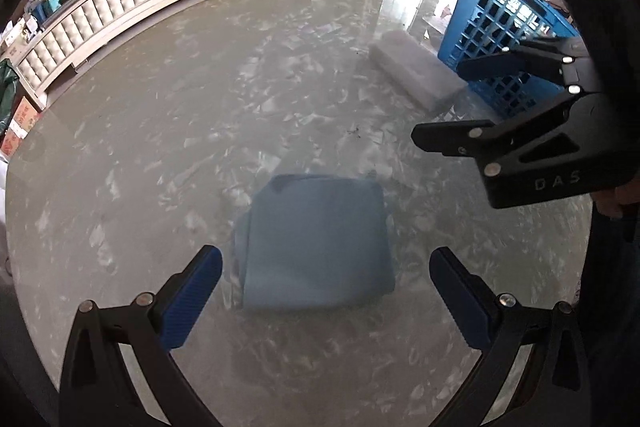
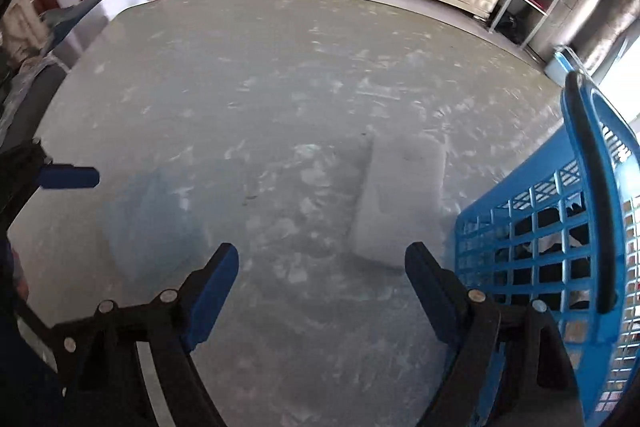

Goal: Organize soft objects
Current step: 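Withdraw both grippers from the basket toward the blue cloth and foam block, then grasp the white foam block with the right gripper while the left grasps the blue cloth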

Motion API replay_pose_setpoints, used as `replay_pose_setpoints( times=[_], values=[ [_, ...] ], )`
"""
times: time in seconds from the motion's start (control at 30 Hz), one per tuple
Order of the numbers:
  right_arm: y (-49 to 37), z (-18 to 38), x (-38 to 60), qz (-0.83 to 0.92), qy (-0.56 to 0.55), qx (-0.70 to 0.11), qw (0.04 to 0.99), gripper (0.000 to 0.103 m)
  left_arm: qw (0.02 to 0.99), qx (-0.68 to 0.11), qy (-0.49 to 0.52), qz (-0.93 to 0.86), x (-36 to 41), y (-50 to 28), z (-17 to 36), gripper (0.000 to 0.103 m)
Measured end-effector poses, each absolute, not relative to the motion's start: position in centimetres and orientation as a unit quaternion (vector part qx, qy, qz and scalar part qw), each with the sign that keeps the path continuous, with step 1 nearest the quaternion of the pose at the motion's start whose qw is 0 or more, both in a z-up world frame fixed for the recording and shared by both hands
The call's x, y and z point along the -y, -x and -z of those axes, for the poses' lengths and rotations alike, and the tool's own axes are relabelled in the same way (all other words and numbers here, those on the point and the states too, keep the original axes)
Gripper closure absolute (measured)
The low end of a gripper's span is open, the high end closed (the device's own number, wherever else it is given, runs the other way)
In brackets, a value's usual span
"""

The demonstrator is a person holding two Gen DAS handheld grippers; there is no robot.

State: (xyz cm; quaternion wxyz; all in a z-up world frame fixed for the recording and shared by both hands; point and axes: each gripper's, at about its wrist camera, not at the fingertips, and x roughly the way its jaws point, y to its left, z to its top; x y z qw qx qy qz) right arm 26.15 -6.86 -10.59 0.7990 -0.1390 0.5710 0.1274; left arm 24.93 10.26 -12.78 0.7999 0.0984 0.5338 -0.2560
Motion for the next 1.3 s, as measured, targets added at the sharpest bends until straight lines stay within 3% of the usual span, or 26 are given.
replay_pose_setpoints(
  times=[0.27, 0.57, 0.77, 1.3],
  values=[
    [-28.2, 12.2, 7.5, -0.091, 0.132, -0.566, 0.809, 0.027, 0.796, -0.547, -0.077, 0.248, -10.4, -26.5, 14.1, 0.0],
    [-30.0, 13.7, 7.3, -0.071, 0.141, -0.567, 0.808, 0.042, 0.799, -0.547, -0.071, 0.239, -11.3, -26.4, 14.1, 0.0],
    [-29.6, 13.8, 7.9, -0.052, 0.155, -0.557, 0.814, 0.075, 0.797, -0.553, -0.062, 0.236, -11.1, -26.9, 14.5, 0.0],
    [-26.3, 12.0, 8.3, -0.065, 0.166, -0.534, 0.827, 0.093, 0.79, -0.558, -0.059, 0.248, -11.3, -26.3, 14.5, 0.0]
  ],
)
